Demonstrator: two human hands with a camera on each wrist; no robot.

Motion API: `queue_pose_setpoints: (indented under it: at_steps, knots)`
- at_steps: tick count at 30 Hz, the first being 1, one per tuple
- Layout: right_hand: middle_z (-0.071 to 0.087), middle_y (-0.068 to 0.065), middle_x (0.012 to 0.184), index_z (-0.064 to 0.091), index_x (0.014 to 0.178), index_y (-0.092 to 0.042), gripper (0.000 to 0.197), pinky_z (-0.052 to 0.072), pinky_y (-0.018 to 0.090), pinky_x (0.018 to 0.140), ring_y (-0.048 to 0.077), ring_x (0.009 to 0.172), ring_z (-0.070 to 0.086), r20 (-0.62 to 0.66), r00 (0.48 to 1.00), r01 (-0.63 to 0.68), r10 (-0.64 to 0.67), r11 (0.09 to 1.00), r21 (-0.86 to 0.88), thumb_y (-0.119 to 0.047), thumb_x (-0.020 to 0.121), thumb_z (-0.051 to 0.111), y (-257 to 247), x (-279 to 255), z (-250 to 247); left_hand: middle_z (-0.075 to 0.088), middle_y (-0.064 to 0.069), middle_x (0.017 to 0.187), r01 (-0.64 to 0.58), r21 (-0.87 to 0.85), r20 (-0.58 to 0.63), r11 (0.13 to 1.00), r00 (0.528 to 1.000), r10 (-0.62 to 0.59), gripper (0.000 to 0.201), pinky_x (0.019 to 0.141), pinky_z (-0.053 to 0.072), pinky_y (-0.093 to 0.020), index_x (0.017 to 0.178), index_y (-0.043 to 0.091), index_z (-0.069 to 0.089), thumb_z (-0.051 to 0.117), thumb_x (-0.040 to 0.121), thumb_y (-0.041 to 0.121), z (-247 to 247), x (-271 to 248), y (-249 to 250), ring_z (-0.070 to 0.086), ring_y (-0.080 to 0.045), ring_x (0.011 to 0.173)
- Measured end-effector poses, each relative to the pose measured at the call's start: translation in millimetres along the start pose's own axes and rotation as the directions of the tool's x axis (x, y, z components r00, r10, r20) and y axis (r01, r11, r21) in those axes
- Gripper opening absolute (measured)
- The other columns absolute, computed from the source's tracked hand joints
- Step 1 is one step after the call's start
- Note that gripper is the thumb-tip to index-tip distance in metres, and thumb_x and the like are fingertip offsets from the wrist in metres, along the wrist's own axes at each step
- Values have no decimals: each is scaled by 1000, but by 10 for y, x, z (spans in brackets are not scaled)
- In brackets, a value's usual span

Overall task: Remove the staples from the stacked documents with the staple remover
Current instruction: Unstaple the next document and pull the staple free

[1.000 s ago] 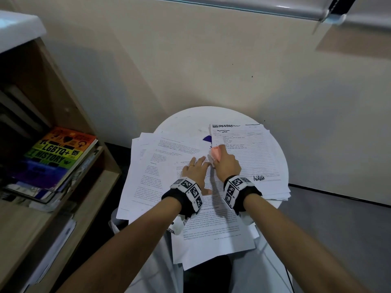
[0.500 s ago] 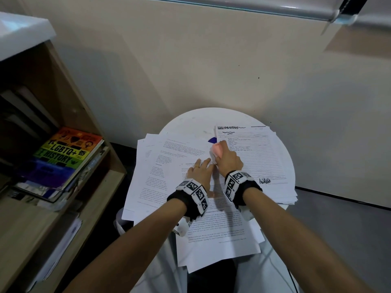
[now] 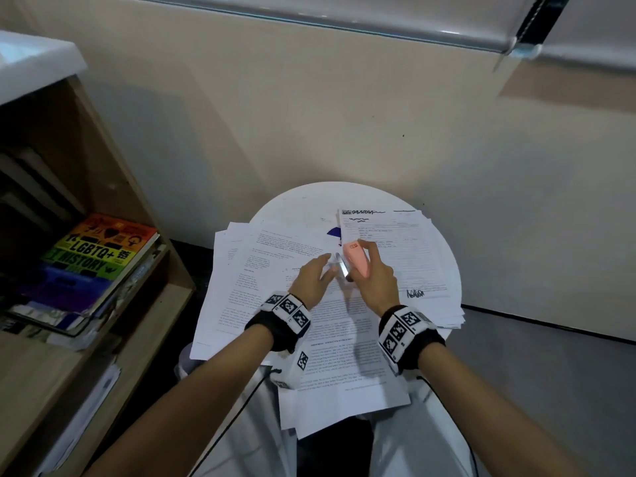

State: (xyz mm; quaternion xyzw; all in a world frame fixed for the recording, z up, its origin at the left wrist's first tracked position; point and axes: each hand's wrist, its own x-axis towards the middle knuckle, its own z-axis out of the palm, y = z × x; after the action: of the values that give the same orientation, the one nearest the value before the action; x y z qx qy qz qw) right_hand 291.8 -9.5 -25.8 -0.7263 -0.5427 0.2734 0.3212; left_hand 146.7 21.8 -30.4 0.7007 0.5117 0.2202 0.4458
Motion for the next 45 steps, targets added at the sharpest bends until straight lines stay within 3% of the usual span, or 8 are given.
queue_pose_setpoints:
  at_steps: [5,18,25,29,36,38,42,45]
  knots:
    - [69,6,99,33,129,-46,46,49,35,69,25,87,64,5,997,73,-74,996,52,-40,88,54,-182,-202,-34,62,-12,101,-117,-383,-288,917,958,2,27,75,58,-35,112,0,60,64,88,10,-61,-109,192,63,-25,81]
    - [62,1,101,33,133,-42,53,45,35,67,25,83,58,150,969,199,-195,980,-13,-24,88,55,-685,-770,303,61,-9,67,-89,-392,-387,916,919,-76,5,58,57,-18,85,-4,67,62,85,-5,-711,-669,-210,62,-11,56]
    - [70,0,86,35,127,-43,42,50,38,64,22,71,63,239,957,159,-164,986,41,-32,92,55,-656,-818,605,53,0,60,105,-242,-595,965,769,-233,20,47,40,-8,74,5,59,51,86,-10,-1380,-1175,-1244,47,-12,53]
    - [62,-1,83,39,130,-33,43,52,40,57,20,64,58,203,979,-38,8,989,143,-23,93,59,-579,-697,670,52,-5,59,256,-335,-605,907,680,-416,29,59,48,-23,69,14,53,67,76,-10,-1364,-1450,-2000,54,-4,49]
    - [63,17,90,42,120,-35,40,47,39,56,28,63,53,267,952,-230,151,927,296,-12,92,59,-364,-433,708,56,1,51,494,-223,-423,840,728,-540,24,64,48,-26,59,18,61,74,67,-1,-1103,-1236,-2887,57,-18,59]
    - [60,16,84,41,121,-35,40,43,29,43,26,55,49,270,949,-244,165,924,293,-11,94,57,-362,-422,701,61,-8,62,552,-181,-377,814,726,-575,4,64,43,-24,74,5,71,70,72,1,-1051,-1127,-2976,58,-18,67]
    - [59,12,77,41,116,-40,38,36,23,35,22,48,45,244,957,-226,159,934,277,-14,93,57,-387,-453,732,69,-23,85,610,-156,-295,777,722,-626,17,61,48,-27,90,-6,72,63,85,8,-974,-965,-3122,68,-34,87]
    - [59,9,75,41,115,-41,37,36,23,36,22,48,44,230,960,-223,162,935,275,-15,93,58,-421,-473,754,69,-28,97,642,-152,-310,751,691,-653,26,77,51,-38,97,-10,69,62,89,14,-943,-927,-3191,67,-37,94]
